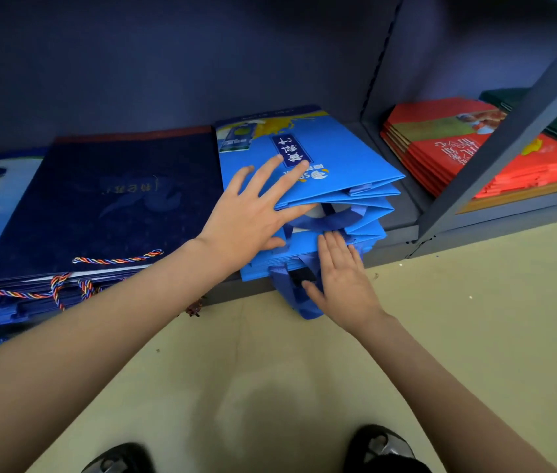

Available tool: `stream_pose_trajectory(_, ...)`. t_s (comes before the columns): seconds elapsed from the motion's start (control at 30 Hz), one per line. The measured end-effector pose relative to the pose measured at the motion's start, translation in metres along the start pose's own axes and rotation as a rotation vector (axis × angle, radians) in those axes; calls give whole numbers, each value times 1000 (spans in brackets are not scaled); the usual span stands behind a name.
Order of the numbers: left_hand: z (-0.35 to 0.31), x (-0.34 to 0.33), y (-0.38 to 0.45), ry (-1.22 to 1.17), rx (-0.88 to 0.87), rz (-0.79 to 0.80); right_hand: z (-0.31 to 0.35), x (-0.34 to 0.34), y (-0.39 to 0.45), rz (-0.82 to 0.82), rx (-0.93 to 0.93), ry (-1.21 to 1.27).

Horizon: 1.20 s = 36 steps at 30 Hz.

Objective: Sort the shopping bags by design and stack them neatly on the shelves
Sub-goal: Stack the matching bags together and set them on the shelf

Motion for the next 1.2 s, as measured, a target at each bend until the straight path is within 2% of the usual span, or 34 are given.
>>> stream_pose_trajectory(0.07, -2, -2, -1, 9, -3, 8, 6, 7, 0, 17, 24, 63)
stream_pose_trajectory(0.1, -3, -3, -1, 13, -1, 13, 8, 15, -4, -36, 34, 116)
stream_pose_trajectory(0.2, -1, -2, -1, 5, 12, 24, -5, 47, -24, -401, -31, 302)
stream_pose_trajectory(0.27, -1, -2, 0, 0, 10, 41, -24, 59, -32, -545, -95, 412)
stream_pose_trajectory(0.33, -2, -3, -1, -1, 8, 54, -33, 61, -26, -530, -127, 390)
stream_pose_trajectory(0.47, -2, -3, -1, 1, 6, 59, -30, 42, -8, -324, -110, 139)
stream_pose_trajectory(0.57, -5, -6, -3, 18, -7, 63, -32, 37, -3, -227, -125, 84)
stream_pose_trajectory(0.67, -12, -14, -9, 1, -12, 69, -29, 32, 1, -139, -128, 130)
stream_pose_trajectory(0.73, -21, -21, -15, -13, -17, 88, -24, 29, 0, -97, -94, 314)
stream_pose_trajectory(0.8, -30, -30, -20, -32, -28, 139, -22, 28, -8, -117, -52, 454)
stream_pose_trajectory(0.83, -33, -34, -22, -40, -37, 165, -24, 32, -13, -171, -45, 443)
stream_pose_trajectory(0.93, -34, -35, -23, -75, -38, 213, -41, 58, -27, -466, -56, 378)
stream_pose_trajectory(1.0, -33, -30, -20, -81, -37, 232, -54, 73, -25, -597, -19, 303)
stream_pose_trajectory(1.1, -38, -35, -24, -97, -100, 391, -63, 76, -4, -554, 76, 109)
stream_pose_trajectory(1.2, -38, -32, -22, -116, -98, 430, -58, 71, 13, -489, 170, -25)
Point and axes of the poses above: each hand's wrist, its own y-axis towards the middle knuckle, its own x-axis out of the back of the hand, z = x × y, the point moved 6 cm from there along y, towards the middle knuckle, and after that the axes turned 3 degrees about x, right-handed, at the moved point
